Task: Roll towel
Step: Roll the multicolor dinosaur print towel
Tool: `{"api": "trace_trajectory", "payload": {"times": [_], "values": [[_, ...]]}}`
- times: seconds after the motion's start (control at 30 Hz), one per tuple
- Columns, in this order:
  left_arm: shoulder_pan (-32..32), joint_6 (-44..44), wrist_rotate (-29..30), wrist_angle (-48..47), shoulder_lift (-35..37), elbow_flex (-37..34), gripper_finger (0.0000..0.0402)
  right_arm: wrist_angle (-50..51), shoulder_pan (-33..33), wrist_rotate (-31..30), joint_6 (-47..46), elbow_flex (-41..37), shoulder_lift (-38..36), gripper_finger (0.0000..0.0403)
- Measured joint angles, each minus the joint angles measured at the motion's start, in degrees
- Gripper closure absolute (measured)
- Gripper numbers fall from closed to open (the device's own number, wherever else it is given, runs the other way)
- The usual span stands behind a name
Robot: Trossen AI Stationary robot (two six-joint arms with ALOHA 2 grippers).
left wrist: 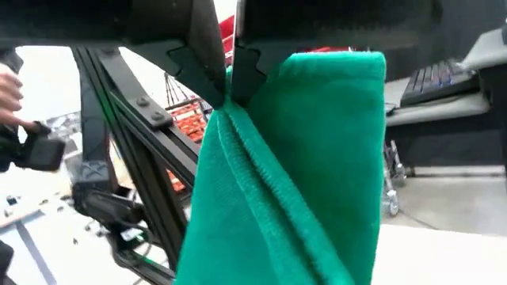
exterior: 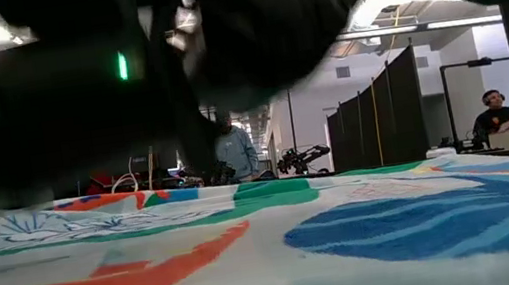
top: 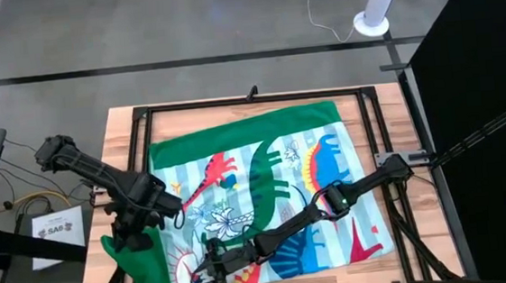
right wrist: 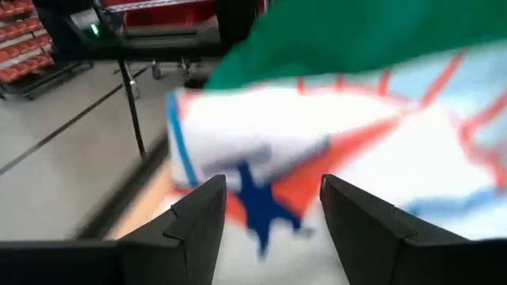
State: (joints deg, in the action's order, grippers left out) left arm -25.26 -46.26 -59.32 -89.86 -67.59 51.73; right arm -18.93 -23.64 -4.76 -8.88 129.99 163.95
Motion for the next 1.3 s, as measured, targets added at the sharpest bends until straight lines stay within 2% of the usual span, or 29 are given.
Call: {"api": "trace_trajectory", "payload": {"times": [0.2, 0.5, 0.63, 0.73, 0.87, 1.07, 1.2, 1.3], "values": [[1.6, 2.8, 2.8, 0.7, 0.0, 0.0, 0.0402, -0.6, 0.0, -0.4, 1.0, 0.2, 0.8, 0.0207], [3.1, 6.8, 1.3, 0.1, 0.0, 1.0, 0.0401, 0.5, 0.4, -0.2, 7.5, 0.1, -6.0, 0.0207], [4.9, 7.1, 3.3, 3.9, 0.0, 3.6, 0.0402, 3.0, 1.2, -0.2, 10.7, 0.2, -8.1, 0.0207], [7.1, 6.9, 5.7, 10.8, 0.0, 4.4, 0.0402, 7.0, 1.7, -0.3, 12.2, 0.0, -9.8, 0.0207], [11.1, 8.2, 10.6, 20.0, 0.0, 4.0, 0.0402, 17.2, 1.7, -1.9, 15.3, 0.1, -15.0, 0.0207], [19.8, 12.1, 22.3, 31.6, -1.9, 0.3, 0.0401, 37.4, 1.5, -4.5, 18.0, 0.1, -22.3, 0.0207], [24.2, 16.0, 26.5, 44.9, -5.4, -2.8, 0.0399, 49.4, 1.3, -7.1, 17.7, 0.1, -27.0, 0.0207], [26.3, 17.8, 27.0, 53.0, -9.5, -4.1, 0.0384, 56.7, 1.3, -8.9, 16.0, 0.2, -29.1, 0.0207]]}}
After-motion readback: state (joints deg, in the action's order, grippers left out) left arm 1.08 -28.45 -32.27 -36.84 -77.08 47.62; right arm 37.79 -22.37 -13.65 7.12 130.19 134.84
